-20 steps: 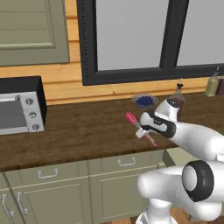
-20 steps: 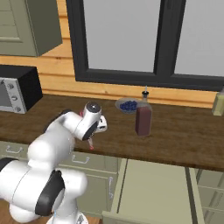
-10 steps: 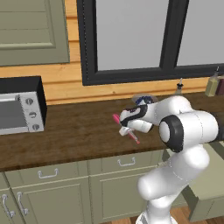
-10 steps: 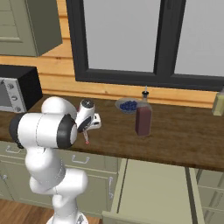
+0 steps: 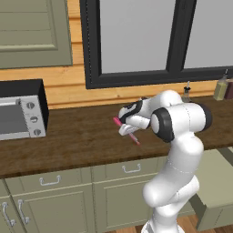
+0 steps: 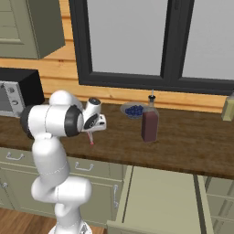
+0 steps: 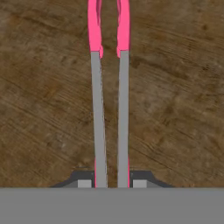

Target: Pick the tongs from the drawer and place it on the counter.

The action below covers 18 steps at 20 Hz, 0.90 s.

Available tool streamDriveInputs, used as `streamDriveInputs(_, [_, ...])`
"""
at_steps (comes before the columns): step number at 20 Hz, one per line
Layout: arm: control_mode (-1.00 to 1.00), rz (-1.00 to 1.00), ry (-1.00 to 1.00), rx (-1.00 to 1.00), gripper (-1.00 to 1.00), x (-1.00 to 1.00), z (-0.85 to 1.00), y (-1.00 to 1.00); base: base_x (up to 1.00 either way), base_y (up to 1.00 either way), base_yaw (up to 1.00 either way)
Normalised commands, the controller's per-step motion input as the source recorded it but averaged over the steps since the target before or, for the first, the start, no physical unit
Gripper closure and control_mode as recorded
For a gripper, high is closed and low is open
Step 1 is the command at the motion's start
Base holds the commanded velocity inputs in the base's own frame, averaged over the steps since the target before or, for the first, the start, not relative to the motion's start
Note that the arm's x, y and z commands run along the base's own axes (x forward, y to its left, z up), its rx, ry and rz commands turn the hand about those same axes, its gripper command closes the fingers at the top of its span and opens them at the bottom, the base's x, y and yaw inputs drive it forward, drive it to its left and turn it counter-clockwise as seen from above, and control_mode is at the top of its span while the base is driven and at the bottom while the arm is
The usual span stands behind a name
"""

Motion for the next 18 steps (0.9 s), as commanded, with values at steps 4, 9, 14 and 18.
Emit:
streamDriveInputs(4, [-1.0, -0.03, 0.01, 0.0, -1.0, 0.13, -0.06, 0.01, 0.0, 0.0, 0.0])
streamDriveInputs(9, [-1.0, -0.06, 0.0, 0.0, -1.0, 0.01, 0.0, 0.0, 0.0, 0.0, 0.0])
streamDriveInputs(14, [-1.0, -0.07, 0.0, 0.0, -1.0, -0.01, 0.02, 0.0, 0.0, 0.0, 0.0])
streamDriveInputs(18, [-1.0, -0.17, -0.04, -0.09, -1.0, -0.55, 0.46, -0.11, 0.0, 0.0, 0.0])
